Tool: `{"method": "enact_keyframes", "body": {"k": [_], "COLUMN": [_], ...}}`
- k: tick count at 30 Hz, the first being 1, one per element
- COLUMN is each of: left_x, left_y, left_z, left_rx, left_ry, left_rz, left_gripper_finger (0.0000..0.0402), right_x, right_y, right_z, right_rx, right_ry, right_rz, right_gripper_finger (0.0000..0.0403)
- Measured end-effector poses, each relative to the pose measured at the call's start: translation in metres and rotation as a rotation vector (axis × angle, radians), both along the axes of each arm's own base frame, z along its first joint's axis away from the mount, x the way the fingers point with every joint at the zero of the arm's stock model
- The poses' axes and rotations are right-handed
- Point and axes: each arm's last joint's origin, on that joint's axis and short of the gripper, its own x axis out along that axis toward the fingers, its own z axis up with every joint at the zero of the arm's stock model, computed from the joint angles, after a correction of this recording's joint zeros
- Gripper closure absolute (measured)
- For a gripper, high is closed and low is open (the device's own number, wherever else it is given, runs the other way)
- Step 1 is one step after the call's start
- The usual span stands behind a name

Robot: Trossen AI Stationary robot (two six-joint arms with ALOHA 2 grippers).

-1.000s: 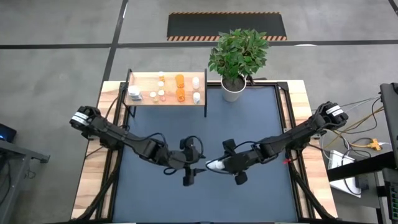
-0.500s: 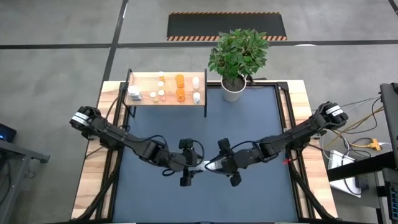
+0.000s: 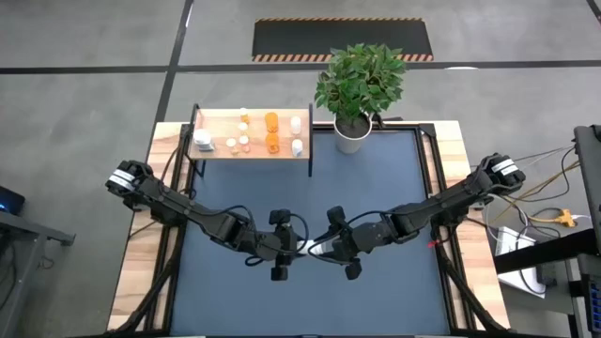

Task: Pick and place medicine bottles onto shelf by color
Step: Put the white pill bottle on the shelf

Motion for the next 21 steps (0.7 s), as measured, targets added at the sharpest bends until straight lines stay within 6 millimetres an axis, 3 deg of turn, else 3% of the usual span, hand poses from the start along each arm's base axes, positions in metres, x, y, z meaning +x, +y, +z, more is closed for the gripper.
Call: {"method": "enact_keyframes", "body": {"k": [3, 11, 16, 21], "left_x": [-0.001, -0.001, -0.004, 0.0], "left_y": [0.0, 0.003, 0.006, 0.004], "left_z": [-0.003, -0.005, -0.007, 0.003], "left_rx": [0.003, 0.094, 0.173, 0.235], "left_ry": [-0.001, -0.029, -0.031, -0.118], "left_rz": [0.002, 0.012, 0.046, 0.004], "left_gripper_finger": [0.0288, 0.0288, 0.0285, 0.0282], "right_x": [0.0, -0.001, -0.017, -0.042], "right_y": [0.0, -0.001, -0.01, -0.02], "right_z": [0.0, 0.009, 0.036, 0.06], "right_rx": [0.001, 0.012, 0.007, 0.033], "right_ry": [-0.005, -0.062, -0.121, -0.18], "right_rz": [-0.006, -0.035, -0.029, -0.03], "right_gripper_finger": [0.0218, 0.0151, 0.0115, 0.0103]}}
